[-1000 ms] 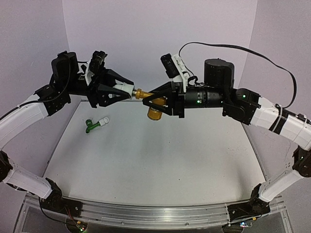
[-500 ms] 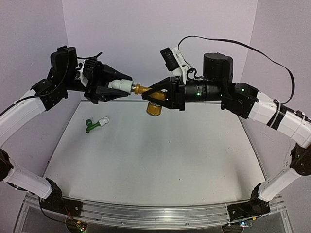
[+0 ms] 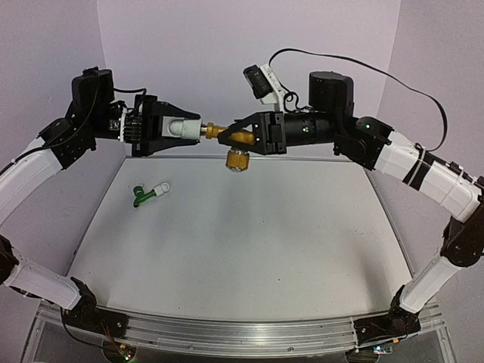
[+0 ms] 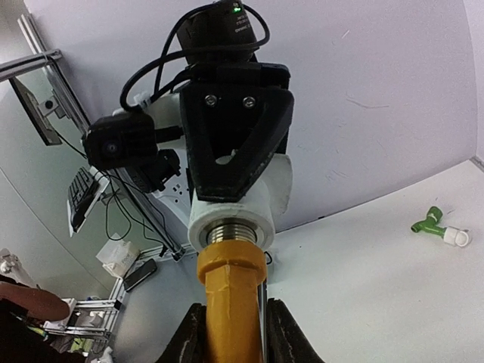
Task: Install the water faucets
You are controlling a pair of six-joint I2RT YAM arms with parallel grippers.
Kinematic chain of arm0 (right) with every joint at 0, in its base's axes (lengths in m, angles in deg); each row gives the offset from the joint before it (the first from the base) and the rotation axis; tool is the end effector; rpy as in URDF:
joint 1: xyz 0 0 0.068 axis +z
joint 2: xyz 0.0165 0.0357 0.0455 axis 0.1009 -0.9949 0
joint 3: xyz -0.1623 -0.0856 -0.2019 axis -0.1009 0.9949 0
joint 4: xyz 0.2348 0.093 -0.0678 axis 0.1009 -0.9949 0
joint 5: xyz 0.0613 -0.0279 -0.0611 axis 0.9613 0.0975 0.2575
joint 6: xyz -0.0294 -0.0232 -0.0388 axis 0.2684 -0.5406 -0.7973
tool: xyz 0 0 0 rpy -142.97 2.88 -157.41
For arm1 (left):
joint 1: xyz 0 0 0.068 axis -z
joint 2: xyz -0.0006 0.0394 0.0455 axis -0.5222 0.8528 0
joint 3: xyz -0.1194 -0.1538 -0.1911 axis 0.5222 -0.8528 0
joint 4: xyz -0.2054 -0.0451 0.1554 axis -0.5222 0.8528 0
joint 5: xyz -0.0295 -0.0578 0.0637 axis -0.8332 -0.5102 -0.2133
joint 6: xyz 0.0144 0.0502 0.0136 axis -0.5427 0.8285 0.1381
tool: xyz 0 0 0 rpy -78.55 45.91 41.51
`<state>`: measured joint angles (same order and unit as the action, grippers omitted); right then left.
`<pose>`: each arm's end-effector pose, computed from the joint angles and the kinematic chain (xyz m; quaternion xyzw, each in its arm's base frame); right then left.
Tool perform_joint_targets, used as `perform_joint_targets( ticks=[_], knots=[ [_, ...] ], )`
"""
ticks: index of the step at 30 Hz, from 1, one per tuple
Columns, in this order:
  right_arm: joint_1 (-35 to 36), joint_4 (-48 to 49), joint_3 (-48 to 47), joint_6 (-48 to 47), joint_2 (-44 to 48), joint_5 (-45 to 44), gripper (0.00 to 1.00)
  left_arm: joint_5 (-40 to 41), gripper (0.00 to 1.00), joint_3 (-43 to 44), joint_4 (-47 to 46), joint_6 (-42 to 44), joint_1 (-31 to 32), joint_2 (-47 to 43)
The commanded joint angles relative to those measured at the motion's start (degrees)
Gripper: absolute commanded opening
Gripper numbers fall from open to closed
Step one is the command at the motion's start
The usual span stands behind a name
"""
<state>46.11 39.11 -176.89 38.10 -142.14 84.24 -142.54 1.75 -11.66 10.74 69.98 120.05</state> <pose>0.2043 0.3045 0.4580 -0.4727 0.5324 0.6091 0.3495 0.1905 -0.1912 0.4612 0.7140 0.0932 -0.1991 0.6648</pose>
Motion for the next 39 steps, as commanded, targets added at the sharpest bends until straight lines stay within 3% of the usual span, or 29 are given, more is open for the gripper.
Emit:
perform_joint_targets(
  ticks=[1,9,14,19,24,27,31,36,37,39],
  knots=[
    [1.94,16.09,-6.65,11.91,-6.77,-3.84,0.0,10.28,0.0,-3.69,3.36,23.74,6.24,3.93],
    [0.61,16.14,-16.9,26.81,-16.57,2.95,0.0,12.82,0.0,-10.07,4.11,53.66,6.24,0.41],
    [-0.82,20.31,-18.01,34.33,-19.69,5.01,0.0,17.35,0.0,-12.65,4.39,72.8,5.66,0.91],
    [-1.57,25.62,-16.43,40.58,-20.76,6.79,0.0,19.73,0.0,-13.07,4.78,79.76,4.15,0.36],
    [-2.64,31.15,-14.02,45.19,-20.51,7.6,0.0,23.34,0.0,-15.01,4.68,74.63,4.13,-0.34],
    [-3.93,32.07,-9.0,44.94,-17.77,6.44,0.12,23.62,0.0,-16.5,3.26,69.25,4.74,-0.25],
    [-6.79,33.06,-1.97,45.81,-13.26,5.54,0.42,25.78,0.0,-17.46,-0.74,61.51,5.18,-0.72],
    [-11.59,32.86,10.82,45.97,-4.31,3.13,0.92,31.35,0.0,-16.4,-6.46,48.15,5.22,0.06],
    [-13.09,32.52,13.95,45.74,-2.41,2.67,0.98,31.85,0.0,-16.12,-7.29,45.31,5.26,0.11],
    [-16.59,31.53,20.03,45.06,2.23,1.52,0.98,32.32,0.0,-16.14,-9.97,39.23,5.32,-0.12]
  ],
)
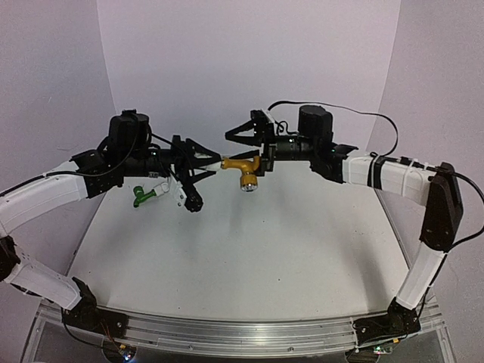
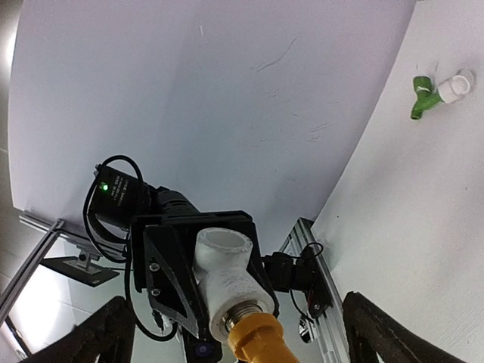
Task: Install the water faucets
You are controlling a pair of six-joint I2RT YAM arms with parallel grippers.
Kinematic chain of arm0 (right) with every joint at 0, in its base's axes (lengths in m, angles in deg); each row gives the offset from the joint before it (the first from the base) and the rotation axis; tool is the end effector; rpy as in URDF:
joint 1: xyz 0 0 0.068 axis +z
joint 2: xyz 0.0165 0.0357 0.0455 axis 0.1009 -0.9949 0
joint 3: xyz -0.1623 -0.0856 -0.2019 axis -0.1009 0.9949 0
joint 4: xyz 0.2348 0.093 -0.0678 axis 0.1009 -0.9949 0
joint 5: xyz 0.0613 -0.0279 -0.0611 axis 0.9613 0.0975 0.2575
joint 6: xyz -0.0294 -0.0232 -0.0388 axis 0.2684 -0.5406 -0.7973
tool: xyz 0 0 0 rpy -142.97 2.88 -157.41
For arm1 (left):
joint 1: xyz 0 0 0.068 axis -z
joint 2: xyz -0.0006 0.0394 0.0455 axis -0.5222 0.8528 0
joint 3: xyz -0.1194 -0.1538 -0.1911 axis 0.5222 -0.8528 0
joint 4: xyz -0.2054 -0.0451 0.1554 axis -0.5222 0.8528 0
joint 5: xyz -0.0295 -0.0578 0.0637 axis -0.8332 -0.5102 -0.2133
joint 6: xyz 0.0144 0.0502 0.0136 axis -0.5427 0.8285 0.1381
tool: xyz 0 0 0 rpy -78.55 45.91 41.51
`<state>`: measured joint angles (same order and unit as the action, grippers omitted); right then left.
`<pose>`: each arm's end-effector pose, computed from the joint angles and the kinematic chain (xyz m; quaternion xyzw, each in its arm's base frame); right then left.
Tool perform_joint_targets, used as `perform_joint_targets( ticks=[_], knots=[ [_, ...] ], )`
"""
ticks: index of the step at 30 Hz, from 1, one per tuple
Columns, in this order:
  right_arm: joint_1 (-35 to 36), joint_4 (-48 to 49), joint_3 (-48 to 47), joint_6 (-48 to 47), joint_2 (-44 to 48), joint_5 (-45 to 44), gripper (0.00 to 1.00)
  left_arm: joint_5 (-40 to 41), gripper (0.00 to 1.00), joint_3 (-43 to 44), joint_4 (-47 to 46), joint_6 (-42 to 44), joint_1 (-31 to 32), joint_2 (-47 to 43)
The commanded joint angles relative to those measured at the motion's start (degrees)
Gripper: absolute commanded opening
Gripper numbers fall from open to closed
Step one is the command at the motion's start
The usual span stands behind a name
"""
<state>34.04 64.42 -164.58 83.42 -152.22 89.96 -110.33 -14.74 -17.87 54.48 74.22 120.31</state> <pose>0.3056 0.2931 0.3600 -0.2042 0.6707 0.6986 0.1425 0.2083 -0.2156 0.3705 0.7827 0.0122 0.1828 0.5948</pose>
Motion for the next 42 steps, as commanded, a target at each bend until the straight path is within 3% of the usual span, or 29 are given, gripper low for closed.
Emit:
perform_joint_targets(
  ticks=[1,5,9,16,21,27,30,35,38,42],
  knots=[
    [-6.67,5.85,10.11,-0.7,14.25,-4.88,0.98,-0.04,0.0,0.3,-5.4,-7.42,1.17,-0.55],
    [-16.44,1.71,19.63,-2.95,21.74,-6.03,0.98,-1.25,0.0,1.66,-9.75,-26.93,1.54,-2.66],
    [-24.03,0.98,22.11,-7.39,23.73,-2.49,0.98,-0.48,0.0,3.65,-12.76,-47.96,2.02,-3.81],
    [-24.83,-17.03,14.72,-42.63,26.37,-4.16,0.98,6.33,0.0,5.92,-14.95,-94.2,1.74,-1.36],
    [-23.84,-20.58,18.88,-66.36,31.96,-11.86,0.98,12.81,0.0,5.1,-12.74,-130.35,-0.61,-0.82],
    [-16.51,-13.33,26.73,-87.69,35.46,-21.54,0.98,-3.11,0.0,4.83,-9.7,-170.92,-7.7,0.32],
    [-12.67,-11.54,25.38,-93.13,33.02,-22.71,0.98,-9.12,0.0,3.32,-9.77,-181.5,-8.94,0.65],
    [-7.94,-4.09,25.07,-101.31,29.37,-22.04,0.98,-18.67,0.0,3.43,-9.83,-190.81,-9.34,2.02],
    [-6.14,5.08,29.31,-111.8,28.34,-18.25,0.98,-26.83,0.0,3.35,-9.86,-195.39,-9.34,3.82],
    [-3.92,16.99,34.27,-122.34,27.01,-16.74,0.98,-30.76,0.0,1.12,-9.87,-200.29,-9.34,2.87]
  ],
)
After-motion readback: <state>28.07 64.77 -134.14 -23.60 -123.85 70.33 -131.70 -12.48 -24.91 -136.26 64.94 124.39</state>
